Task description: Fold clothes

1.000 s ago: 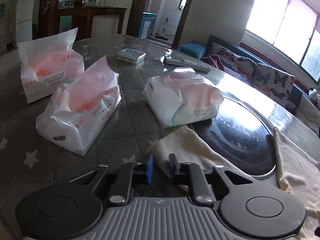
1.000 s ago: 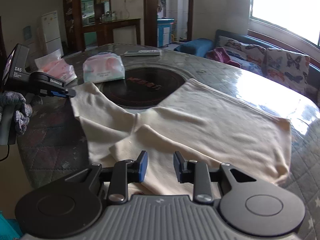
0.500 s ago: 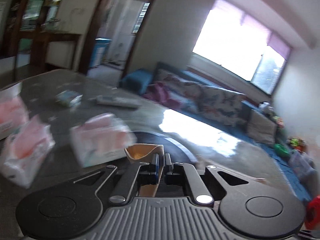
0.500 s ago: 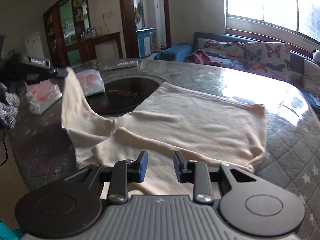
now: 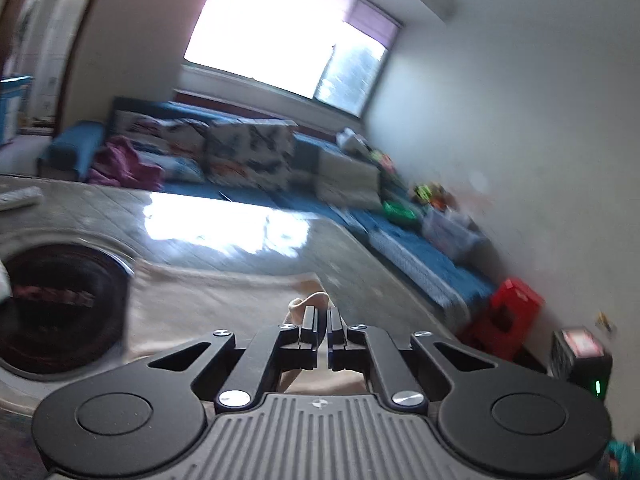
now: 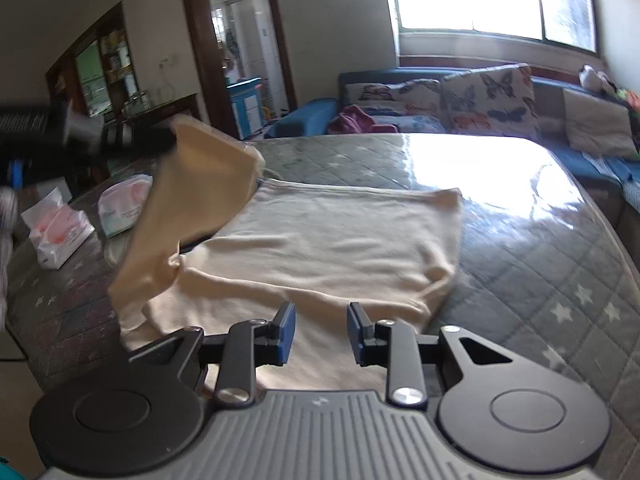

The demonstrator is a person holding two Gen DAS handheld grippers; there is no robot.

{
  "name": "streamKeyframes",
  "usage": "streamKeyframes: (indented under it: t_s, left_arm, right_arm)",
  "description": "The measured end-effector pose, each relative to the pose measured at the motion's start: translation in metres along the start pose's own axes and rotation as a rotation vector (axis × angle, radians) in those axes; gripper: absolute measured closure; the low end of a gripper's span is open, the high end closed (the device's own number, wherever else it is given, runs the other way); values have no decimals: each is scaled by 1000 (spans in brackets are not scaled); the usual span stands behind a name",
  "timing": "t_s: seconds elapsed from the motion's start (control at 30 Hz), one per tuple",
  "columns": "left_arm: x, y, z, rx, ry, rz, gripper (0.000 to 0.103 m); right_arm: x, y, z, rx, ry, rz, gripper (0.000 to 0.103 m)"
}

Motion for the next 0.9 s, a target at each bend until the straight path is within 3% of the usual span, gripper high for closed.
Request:
streamKeyframes:
  t_s: [0.2,0.43,0.53,0.73,0.9]
  left_arm:
    - [-37,-26,-47,156,-101,-94,95]
    - [24,-5,-43,128,-96,34,84]
    - [54,7,-41,106,-86,99,66]
    - [114,39,-42,68,-72,256,59]
    - [126,43,-52,74,-76,262,59]
  right_arm:
    - [-16,2,-9,18,-51,-28,75]
    - [-18,-4,-13,45,-99,10,75]
    - [-8,-10,-18,74,-86,32,75]
    - [1,-19,-26,111,-44,4,75]
    - [3,-19,-26,119,-39,-8,75]
Point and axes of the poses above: each gripper's, at about its wrist camera, not at the fingertips, and y roughly against the way its jaws point, x to its left, z to its top, the point moved 10 cm from there along -y, roughly the way its jaws point, and after that the axes turned 15 degrees about y, right-handed, at the moved point
